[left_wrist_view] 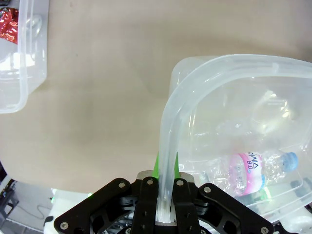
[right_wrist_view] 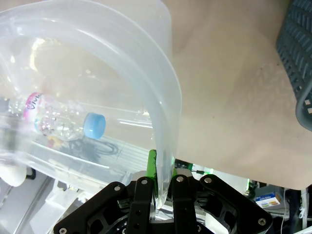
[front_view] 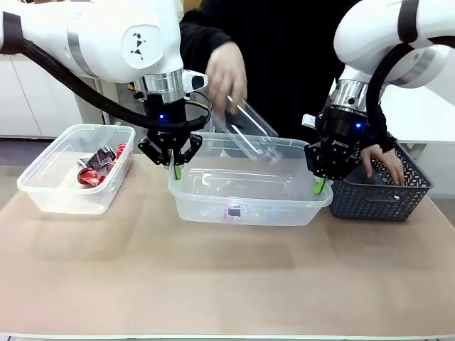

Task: Sort the waste into each basket.
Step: Offer the picked Organizing box to the human.

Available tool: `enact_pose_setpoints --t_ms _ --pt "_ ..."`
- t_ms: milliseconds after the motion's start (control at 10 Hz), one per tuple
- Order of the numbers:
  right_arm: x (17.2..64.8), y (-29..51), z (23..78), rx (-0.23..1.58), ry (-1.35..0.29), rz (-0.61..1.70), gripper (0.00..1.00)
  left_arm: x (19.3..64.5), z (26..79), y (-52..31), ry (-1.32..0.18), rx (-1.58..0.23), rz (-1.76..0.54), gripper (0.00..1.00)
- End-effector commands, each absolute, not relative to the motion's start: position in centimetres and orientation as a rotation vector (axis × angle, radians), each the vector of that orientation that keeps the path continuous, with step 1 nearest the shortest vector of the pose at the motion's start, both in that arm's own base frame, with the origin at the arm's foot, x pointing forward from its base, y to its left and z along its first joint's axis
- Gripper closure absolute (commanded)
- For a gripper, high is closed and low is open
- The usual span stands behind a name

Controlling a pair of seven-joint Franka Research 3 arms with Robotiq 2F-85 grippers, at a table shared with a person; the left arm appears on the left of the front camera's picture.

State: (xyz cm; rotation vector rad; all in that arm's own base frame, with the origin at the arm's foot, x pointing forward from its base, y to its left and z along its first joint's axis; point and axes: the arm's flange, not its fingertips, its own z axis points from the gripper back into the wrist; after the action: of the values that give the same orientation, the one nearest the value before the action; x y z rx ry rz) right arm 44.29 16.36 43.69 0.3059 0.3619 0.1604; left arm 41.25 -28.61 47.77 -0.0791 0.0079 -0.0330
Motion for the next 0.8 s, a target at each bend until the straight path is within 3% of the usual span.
enact_pose_setpoints --t_ms 0,700 --pt "43.94 16.55 44.15 0.315 0.354 0.168 0.94 41.29 47.79 -28.60 0.005 -0.078 -0.034 0.96" --pt "43.94 16.55 44.15 0.315 0.354 0.168 0.94 41.29 47.79 -28.60 0.005 -0.078 -0.034 0.96"
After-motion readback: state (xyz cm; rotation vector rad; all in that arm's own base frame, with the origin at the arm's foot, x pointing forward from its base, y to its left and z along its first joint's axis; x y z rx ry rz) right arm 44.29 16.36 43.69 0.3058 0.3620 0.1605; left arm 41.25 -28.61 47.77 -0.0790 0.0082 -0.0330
